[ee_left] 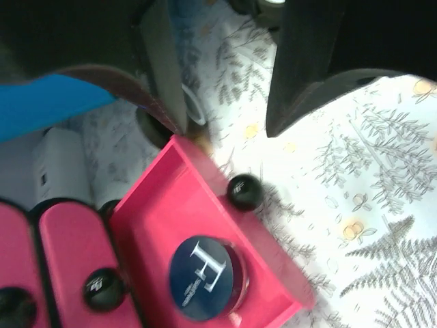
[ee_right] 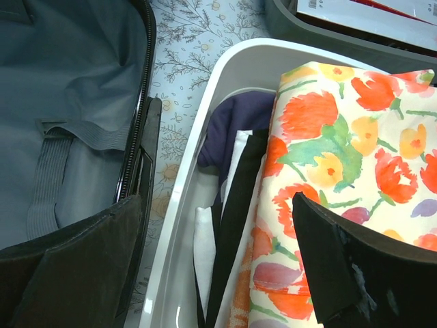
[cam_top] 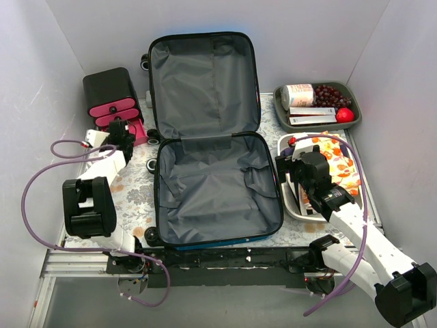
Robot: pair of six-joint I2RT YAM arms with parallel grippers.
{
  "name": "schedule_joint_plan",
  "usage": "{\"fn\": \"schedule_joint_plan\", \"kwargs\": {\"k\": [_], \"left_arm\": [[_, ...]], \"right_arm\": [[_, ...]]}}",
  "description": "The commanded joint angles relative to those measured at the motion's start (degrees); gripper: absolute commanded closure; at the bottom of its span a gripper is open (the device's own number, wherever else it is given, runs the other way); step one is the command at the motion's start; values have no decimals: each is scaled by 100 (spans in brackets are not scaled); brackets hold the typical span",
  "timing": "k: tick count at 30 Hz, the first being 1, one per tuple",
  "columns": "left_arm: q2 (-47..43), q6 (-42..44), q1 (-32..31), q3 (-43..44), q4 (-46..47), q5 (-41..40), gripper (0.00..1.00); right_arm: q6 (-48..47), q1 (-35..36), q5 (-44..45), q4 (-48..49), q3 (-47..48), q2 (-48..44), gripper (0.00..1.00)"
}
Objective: Open, take out, and arrange the luggage
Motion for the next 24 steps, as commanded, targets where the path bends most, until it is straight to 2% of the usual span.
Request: {"fn": "schedule_joint_plan", "kwargs": {"k": [1, 4, 9, 15, 19, 24], "left_arm": [[-193, 758, 19, -469, 283, 626, 61], [43, 638, 28, -522, 196, 600, 72], [492, 593, 19, -601, 897, 846, 73], [1441, 40, 28, 13, 741, 398, 73], [1723, -197, 36, 277, 845, 266, 73], [1872, -558, 19, 497, 1030, -278, 70]], "right_arm": [[41, 37, -136, 222, 176, -103, 2], [76, 37, -224, 258, 149, -121, 2], [94, 37, -251, 240, 132, -164, 2], [103, 37, -225, 214, 176, -94, 2], [76, 37, -181, 205, 193, -33, 2], [41, 37, -119, 126, 298, 143, 2]]}}
